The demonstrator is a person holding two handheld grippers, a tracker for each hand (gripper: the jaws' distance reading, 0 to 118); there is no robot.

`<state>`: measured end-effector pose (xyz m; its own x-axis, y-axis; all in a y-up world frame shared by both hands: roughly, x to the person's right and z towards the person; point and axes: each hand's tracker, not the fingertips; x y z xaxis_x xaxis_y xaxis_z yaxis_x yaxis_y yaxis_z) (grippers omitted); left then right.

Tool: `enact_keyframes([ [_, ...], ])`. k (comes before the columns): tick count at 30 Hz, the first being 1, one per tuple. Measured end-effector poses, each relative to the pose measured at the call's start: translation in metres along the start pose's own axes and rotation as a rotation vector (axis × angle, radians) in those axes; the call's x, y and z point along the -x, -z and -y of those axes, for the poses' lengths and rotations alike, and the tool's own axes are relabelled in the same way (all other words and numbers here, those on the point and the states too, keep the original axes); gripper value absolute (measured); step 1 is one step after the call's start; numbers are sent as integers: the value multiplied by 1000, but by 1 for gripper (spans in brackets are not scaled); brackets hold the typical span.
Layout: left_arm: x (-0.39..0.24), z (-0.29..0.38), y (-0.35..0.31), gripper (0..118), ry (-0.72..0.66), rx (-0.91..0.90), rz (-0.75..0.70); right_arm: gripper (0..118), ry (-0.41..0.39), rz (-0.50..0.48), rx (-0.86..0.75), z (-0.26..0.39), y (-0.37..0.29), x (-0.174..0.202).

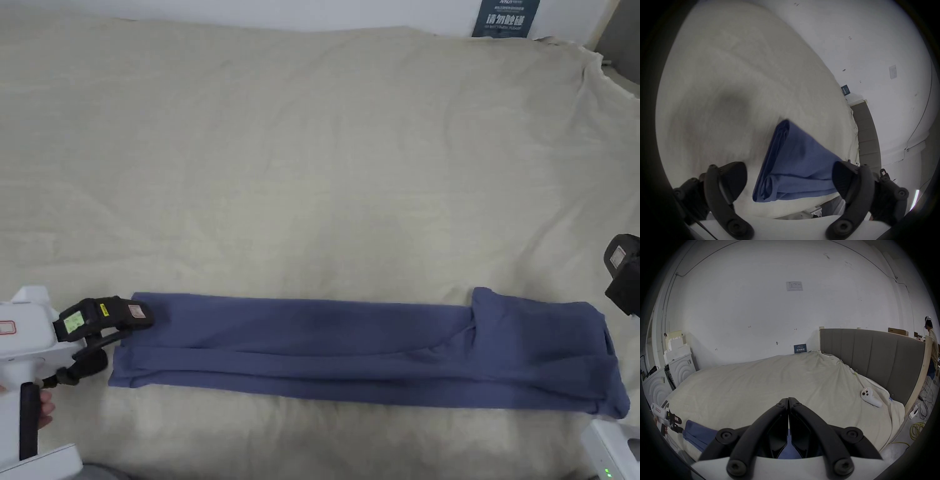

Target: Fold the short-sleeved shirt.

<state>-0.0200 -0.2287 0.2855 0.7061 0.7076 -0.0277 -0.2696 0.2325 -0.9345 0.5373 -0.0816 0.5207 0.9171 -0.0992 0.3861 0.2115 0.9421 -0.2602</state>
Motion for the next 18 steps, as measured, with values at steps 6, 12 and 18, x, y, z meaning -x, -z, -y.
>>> enact_keyframes([
  [6,-8,8,10,50,16,-13,51,0,22,-5,17,-1,1,7],
  [12,-20,18,18,8,62,-30,-68,0,11,-12,23,-1,2,6],
  [18,-73,26,1,4,191,-74,-228,0,12,-25,21,-2,1,4],
])
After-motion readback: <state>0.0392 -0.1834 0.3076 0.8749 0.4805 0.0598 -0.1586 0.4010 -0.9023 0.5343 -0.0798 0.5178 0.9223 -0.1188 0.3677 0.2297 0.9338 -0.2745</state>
